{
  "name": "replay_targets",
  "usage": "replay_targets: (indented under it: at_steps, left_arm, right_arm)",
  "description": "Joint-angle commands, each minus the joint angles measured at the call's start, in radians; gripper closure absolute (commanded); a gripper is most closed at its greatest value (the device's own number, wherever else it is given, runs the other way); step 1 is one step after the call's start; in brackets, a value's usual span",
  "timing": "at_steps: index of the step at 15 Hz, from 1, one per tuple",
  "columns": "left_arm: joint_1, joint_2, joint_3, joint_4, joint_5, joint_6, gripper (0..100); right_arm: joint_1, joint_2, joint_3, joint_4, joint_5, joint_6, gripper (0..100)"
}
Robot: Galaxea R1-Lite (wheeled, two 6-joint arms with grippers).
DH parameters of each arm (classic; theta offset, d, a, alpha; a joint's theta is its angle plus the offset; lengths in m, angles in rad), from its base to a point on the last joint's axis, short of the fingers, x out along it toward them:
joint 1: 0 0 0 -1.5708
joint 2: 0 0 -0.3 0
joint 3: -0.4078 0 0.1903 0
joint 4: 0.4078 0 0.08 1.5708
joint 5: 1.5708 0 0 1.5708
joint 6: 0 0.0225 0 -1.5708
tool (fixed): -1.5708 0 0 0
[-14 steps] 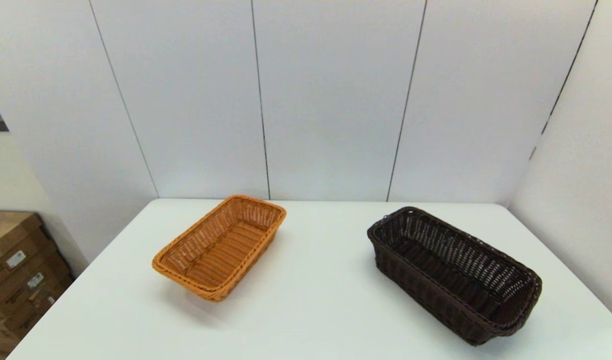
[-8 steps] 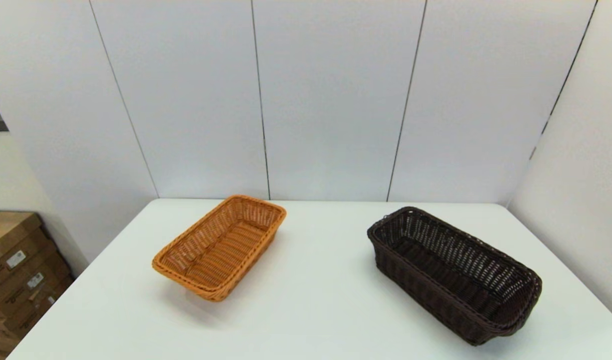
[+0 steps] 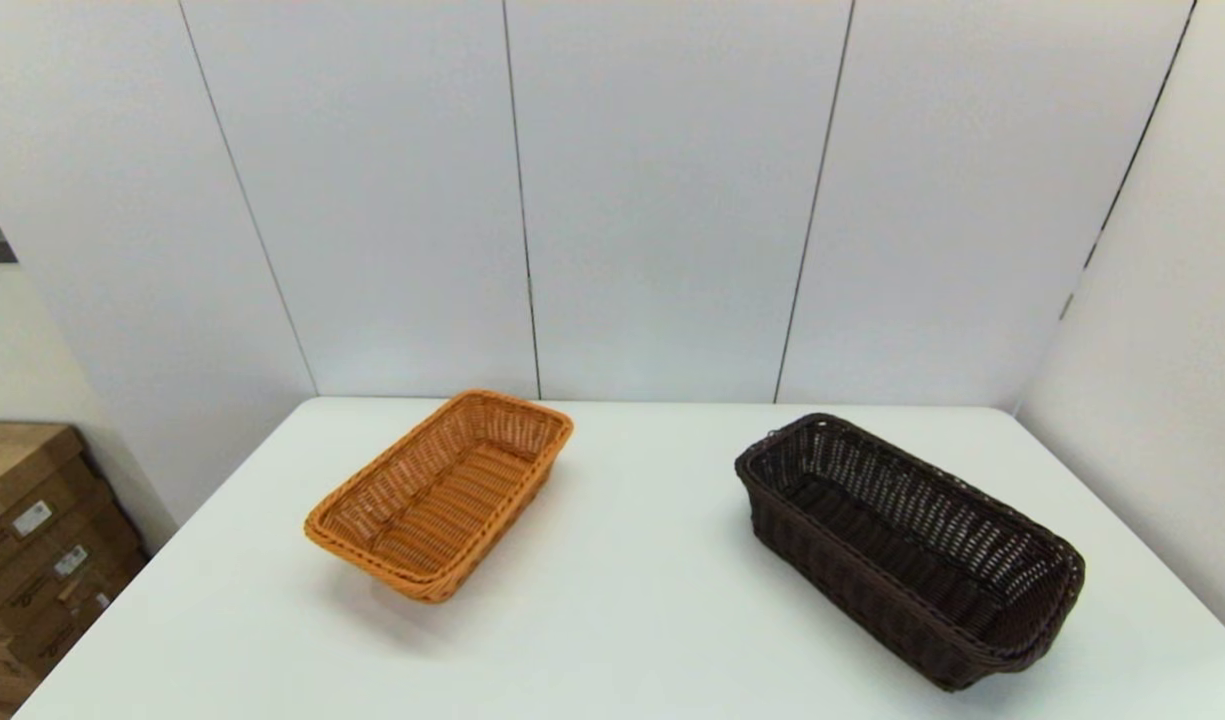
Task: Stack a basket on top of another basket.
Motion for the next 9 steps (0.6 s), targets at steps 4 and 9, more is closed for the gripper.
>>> replay_targets:
  at_steps: [4, 9]
  left_arm:
    - [0.0, 0.001, 0.0, 0.002, 0.001, 0.004, 0]
    - [-0.003, 0.026, -0.066, 0.099, -0.019, 0.042, 0]
  right_arm:
    - [0.0, 0.001, 0.002, 0.0, 0.001, 0.0, 0]
    - [0.0, 0.001, 0.002, 0.0, 0.001, 0.0, 0]
